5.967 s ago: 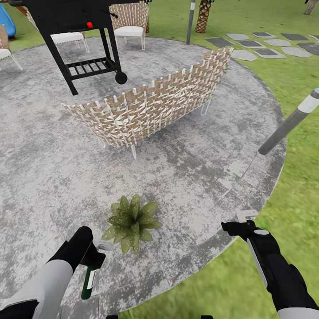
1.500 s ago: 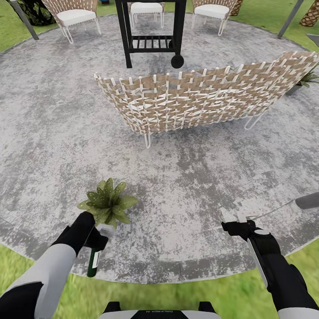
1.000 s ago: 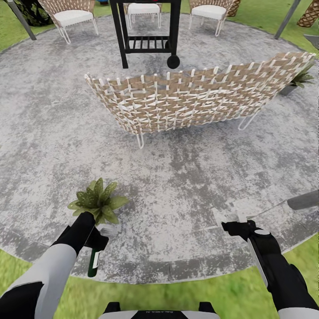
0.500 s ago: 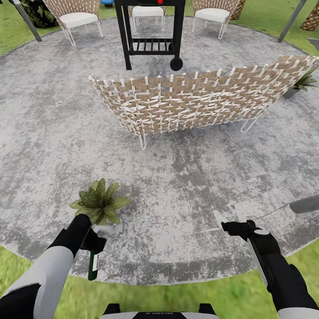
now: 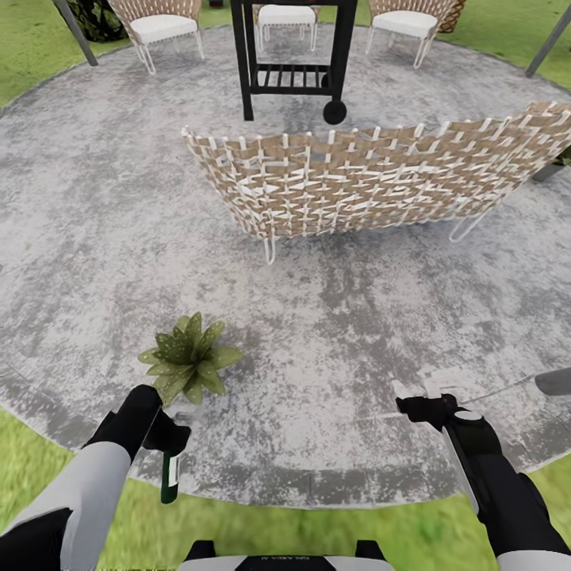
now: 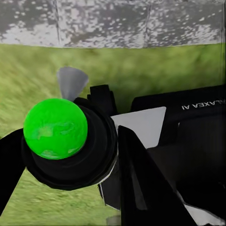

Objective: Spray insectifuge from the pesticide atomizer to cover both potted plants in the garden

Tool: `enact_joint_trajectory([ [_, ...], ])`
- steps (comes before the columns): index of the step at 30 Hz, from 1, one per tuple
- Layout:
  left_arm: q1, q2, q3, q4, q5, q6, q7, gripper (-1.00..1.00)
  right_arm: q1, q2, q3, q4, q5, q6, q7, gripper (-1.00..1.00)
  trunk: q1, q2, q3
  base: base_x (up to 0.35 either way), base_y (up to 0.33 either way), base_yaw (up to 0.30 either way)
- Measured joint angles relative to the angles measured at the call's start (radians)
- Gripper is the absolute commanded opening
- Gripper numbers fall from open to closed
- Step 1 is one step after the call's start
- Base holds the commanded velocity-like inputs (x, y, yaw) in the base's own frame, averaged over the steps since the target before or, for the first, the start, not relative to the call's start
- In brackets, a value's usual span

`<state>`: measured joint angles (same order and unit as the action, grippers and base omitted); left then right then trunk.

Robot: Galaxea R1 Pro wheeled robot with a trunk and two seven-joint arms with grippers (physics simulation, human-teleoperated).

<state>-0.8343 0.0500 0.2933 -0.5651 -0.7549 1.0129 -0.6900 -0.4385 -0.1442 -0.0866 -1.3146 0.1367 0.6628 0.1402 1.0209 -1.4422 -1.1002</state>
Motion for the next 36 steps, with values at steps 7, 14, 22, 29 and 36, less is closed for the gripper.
enact_joint_trajectory([
  [7,0.001,0.002,0.206,0.0,-0.001,-0.001,-0.002,-1.0,0.0,0.0,0.0,0.0,0.0,0.0,0.0,1.0,0.0,0.0,-0.006,0.056,0.0,0.135],
  [14,0.005,0.0,0.205,0.0,-0.002,-0.001,0.003,-1.0,0.0,0.0,0.0,0.0,0.0,0.0,-0.001,1.0,0.0,0.0,-0.006,0.092,0.0,0.005],
  [22,0.005,0.0,0.205,0.001,-0.003,-0.002,0.005,-1.0,0.0,0.0,-0.002,-0.001,0.0,0.001,-0.001,1.0,0.0,0.0,-0.006,0.146,-0.159,0.0],
  [29,0.005,0.0,0.205,0.0,-0.003,-0.002,0.004,-1.0,0.0,0.0,-0.003,0.0,0.0,0.0,0.0,1.0,0.0,0.0,-0.006,0.038,-0.058,0.0],
  [36,0.005,0.0,0.204,0.0,-0.003,-0.002,0.006,-1.0,0.0,0.0,-0.003,0.0,0.0,0.0,0.0,1.0,0.0,0.0,-0.007,0.212,-0.202,0.074],
])
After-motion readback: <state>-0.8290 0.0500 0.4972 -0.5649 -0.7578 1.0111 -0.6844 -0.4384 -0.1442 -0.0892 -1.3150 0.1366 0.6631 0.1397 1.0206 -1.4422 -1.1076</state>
